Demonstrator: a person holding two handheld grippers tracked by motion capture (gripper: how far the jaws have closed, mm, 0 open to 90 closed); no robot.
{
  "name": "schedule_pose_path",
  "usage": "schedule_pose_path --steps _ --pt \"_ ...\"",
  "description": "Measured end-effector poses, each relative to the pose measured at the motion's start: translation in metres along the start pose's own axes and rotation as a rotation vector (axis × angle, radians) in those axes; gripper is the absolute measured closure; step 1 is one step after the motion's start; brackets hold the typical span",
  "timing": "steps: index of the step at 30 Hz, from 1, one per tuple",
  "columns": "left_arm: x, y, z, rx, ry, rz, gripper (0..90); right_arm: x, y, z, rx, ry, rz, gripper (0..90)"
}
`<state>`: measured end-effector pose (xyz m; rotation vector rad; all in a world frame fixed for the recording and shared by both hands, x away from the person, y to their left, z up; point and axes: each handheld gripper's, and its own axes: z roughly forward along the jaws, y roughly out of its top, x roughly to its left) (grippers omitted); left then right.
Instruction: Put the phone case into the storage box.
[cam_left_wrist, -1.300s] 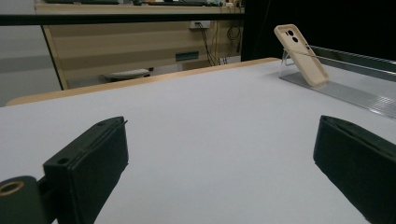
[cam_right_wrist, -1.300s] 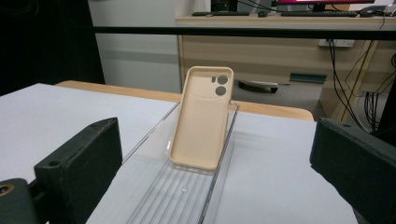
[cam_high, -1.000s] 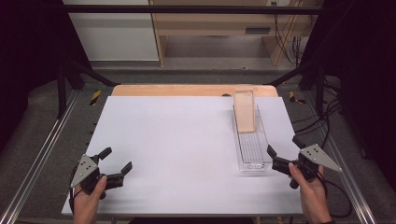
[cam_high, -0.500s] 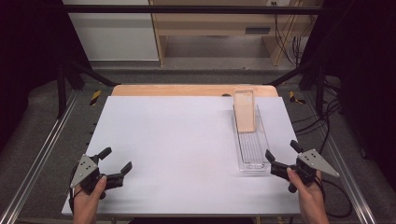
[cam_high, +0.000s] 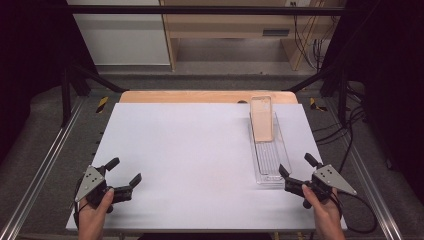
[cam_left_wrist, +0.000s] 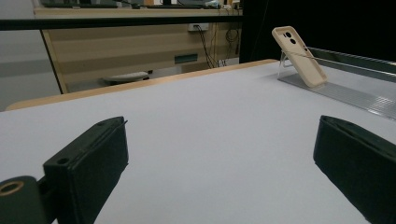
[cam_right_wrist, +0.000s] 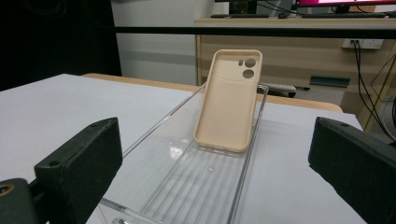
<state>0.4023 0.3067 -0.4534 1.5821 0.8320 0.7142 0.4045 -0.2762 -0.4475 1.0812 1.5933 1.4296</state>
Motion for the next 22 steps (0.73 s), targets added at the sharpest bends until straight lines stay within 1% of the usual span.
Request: schedule_pose_path --steps 7,12,16,20,22 --pt "0.0 0.001 -0.001 -0.011 0.002 0.007 2.9 0.01 -0.004 0.008 -0.02 0.026 -0.016 3.1" --pt "0.001 0.002 -0.003 -0.031 0.003 0.016 2.9 0.018 -0.006 0.018 -0.032 0.054 -0.024 3.1" --pt "0.001 0.003 -0.005 -0.048 0.006 0.023 2.9 0.025 -0.005 0.027 -0.037 0.076 -0.041 3.0" --pt "0.0 0.004 -0.007 -0.057 0.008 0.027 2.8 0.028 -0.005 0.032 -0.041 0.086 -0.044 3.0" --pt "0.0 0.004 -0.007 -0.059 0.007 0.029 2.8 0.028 -0.004 0.033 -0.037 0.08 -0.042 3.1"
